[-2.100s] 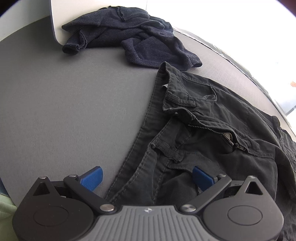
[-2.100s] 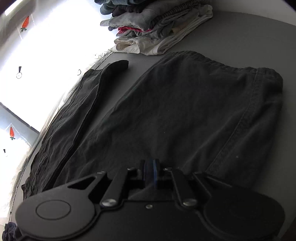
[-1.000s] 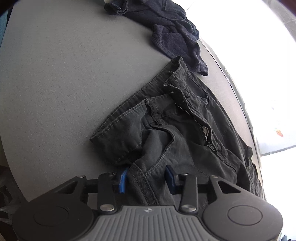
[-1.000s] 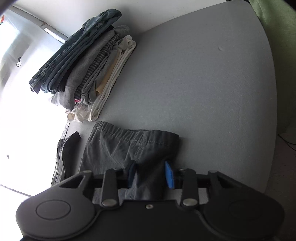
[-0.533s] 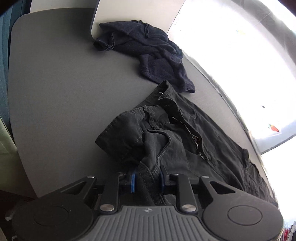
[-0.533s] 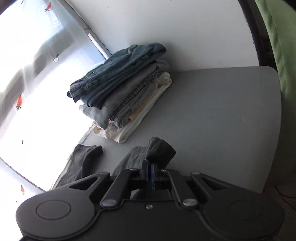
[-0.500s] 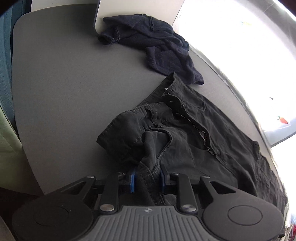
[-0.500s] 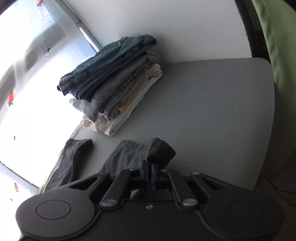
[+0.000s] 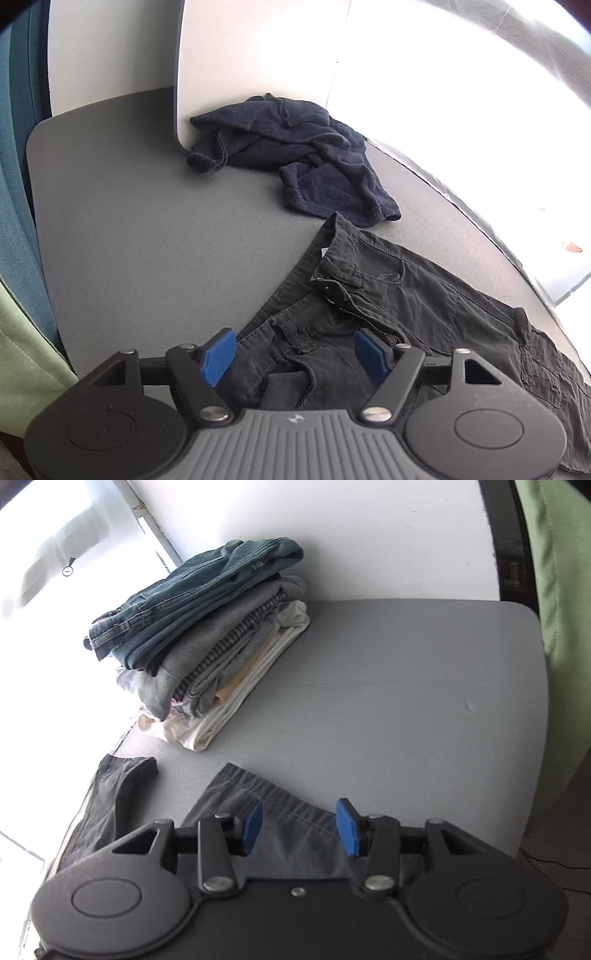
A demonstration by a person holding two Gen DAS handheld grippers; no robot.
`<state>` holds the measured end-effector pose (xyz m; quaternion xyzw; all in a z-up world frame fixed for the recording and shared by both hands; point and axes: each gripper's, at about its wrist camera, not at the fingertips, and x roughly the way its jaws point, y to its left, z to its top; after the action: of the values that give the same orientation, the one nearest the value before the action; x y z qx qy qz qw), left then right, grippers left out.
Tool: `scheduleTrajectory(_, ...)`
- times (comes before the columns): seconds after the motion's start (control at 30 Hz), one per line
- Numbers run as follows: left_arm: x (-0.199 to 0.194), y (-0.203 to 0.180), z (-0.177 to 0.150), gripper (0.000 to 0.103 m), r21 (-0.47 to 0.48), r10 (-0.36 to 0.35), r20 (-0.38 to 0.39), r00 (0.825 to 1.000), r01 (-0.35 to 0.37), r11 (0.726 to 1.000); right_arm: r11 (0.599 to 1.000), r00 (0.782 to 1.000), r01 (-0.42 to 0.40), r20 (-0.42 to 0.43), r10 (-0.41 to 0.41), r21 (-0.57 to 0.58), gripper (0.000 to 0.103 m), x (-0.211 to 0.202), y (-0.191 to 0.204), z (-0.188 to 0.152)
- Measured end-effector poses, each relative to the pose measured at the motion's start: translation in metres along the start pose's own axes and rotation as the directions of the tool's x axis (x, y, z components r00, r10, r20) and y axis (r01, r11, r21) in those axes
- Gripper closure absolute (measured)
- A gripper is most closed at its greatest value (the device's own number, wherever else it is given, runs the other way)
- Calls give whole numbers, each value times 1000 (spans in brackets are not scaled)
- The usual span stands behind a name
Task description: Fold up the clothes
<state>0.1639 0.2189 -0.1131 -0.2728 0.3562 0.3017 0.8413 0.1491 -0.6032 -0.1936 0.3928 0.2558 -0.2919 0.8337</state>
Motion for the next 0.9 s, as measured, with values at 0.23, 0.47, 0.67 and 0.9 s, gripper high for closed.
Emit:
scheduleTrajectory(0.23, 40, -54, -34, 28, 57, -37, -132, 991, 45, 997, 945, 965, -223, -85, 250, 241, 57, 54, 44, -9)
scheduleTrajectory(0.47, 94, -97, -52, 24, 87, 36, -234, 971, -16, 996, 933, 939, -244, -177, 295, 263, 52, 125, 100, -4)
scheduleTrajectory(0.67, 116, -121, -51, 9, 114, 161, -242, 957, -137, 984, 931, 932, -242, -203, 302, 271, 50, 200, 142, 9)
scheduleTrajectory(0.9, 119, -122, -50, 7, 128, 199, -249, 948, -171, 977, 862, 912, -310, -130, 389, 401, 68, 278, 170, 19)
